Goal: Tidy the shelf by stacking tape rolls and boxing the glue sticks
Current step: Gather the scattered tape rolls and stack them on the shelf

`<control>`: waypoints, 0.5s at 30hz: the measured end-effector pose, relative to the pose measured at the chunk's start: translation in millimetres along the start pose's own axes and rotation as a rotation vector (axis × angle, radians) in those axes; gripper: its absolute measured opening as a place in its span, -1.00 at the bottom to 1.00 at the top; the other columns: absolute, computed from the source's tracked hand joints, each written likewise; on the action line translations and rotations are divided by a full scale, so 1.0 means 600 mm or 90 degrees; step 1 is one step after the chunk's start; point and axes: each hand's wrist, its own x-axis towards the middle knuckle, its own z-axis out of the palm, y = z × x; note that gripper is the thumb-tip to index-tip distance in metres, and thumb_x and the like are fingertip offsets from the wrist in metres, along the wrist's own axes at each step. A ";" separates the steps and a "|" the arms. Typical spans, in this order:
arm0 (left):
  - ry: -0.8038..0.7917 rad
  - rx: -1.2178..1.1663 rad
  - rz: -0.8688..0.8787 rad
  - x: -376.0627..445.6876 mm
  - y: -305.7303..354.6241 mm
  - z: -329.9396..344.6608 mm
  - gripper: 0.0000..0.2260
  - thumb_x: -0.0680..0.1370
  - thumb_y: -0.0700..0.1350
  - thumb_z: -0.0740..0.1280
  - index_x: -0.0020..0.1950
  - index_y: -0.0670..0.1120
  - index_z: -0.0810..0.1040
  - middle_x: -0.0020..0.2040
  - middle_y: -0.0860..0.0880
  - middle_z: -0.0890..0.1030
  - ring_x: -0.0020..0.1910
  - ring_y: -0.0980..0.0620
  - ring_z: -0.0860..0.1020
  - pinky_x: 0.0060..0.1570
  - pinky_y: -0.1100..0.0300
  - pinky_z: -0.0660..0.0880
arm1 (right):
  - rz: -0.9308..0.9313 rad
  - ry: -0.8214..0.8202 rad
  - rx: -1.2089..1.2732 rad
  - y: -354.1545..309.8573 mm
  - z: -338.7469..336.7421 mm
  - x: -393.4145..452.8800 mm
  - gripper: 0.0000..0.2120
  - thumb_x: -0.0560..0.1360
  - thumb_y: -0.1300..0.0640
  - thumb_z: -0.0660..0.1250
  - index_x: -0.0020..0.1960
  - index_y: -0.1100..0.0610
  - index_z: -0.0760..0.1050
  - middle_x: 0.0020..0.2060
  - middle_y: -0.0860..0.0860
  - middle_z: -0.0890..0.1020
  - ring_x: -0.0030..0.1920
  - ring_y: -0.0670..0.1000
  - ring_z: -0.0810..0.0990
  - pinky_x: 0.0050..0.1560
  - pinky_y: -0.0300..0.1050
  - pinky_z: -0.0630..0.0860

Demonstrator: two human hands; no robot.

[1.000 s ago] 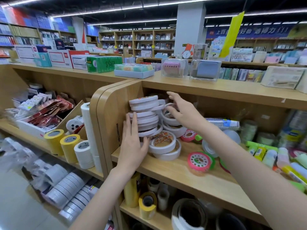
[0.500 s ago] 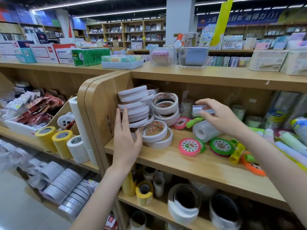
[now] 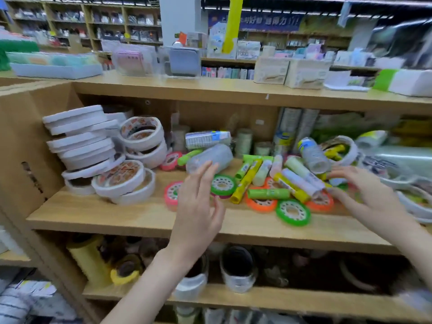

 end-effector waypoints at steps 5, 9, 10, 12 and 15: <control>-0.081 -0.005 0.050 0.026 0.065 0.087 -0.54 0.47 -0.10 0.16 0.38 -0.07 0.33 0.32 -0.08 0.41 0.27 -0.04 0.36 0.27 0.08 0.25 | 0.090 0.075 -0.104 0.104 -0.017 -0.061 -0.55 0.37 -0.01 0.17 0.12 0.24 0.52 0.07 0.24 0.55 0.11 0.30 0.51 0.13 0.02 0.34; -0.109 0.009 0.103 0.051 0.113 0.143 -0.56 0.45 -0.11 0.16 0.32 -0.16 0.43 0.28 -0.14 0.46 0.26 -0.15 0.42 0.24 -0.08 0.33 | 0.190 0.130 -0.237 0.186 -0.026 -0.081 -0.33 0.29 -0.01 0.33 0.36 0.08 0.24 0.32 0.31 0.34 0.25 0.39 0.36 0.17 0.40 0.26; -0.114 0.007 0.116 0.055 0.127 0.157 -0.57 0.46 -0.10 0.16 0.31 -0.17 0.43 0.28 -0.14 0.46 0.26 -0.15 0.43 0.23 -0.09 0.33 | 0.191 0.128 -0.229 0.201 -0.031 -0.083 -0.31 0.32 -0.01 0.41 0.38 0.07 0.24 0.35 0.30 0.31 0.27 0.39 0.34 0.16 0.41 0.27; -0.126 0.004 0.135 0.066 0.155 0.185 -0.59 0.46 -0.09 0.17 0.30 -0.14 0.42 0.28 -0.12 0.46 0.27 -0.13 0.42 0.25 -0.08 0.31 | 0.159 0.097 -0.214 0.222 -0.037 -0.081 -0.32 0.35 0.03 0.48 0.40 0.05 0.29 0.38 0.20 0.31 0.30 0.31 0.35 0.17 0.36 0.34; -0.136 -0.003 0.154 0.084 0.200 0.229 -0.59 0.46 -0.10 0.17 0.29 -0.14 0.44 0.27 -0.10 0.47 0.27 -0.08 0.40 0.27 -0.04 0.29 | 0.115 0.051 -0.180 0.225 -0.048 -0.068 -0.41 0.35 -0.06 0.43 0.32 0.04 0.39 0.33 0.11 0.37 0.29 0.21 0.38 0.13 0.30 0.35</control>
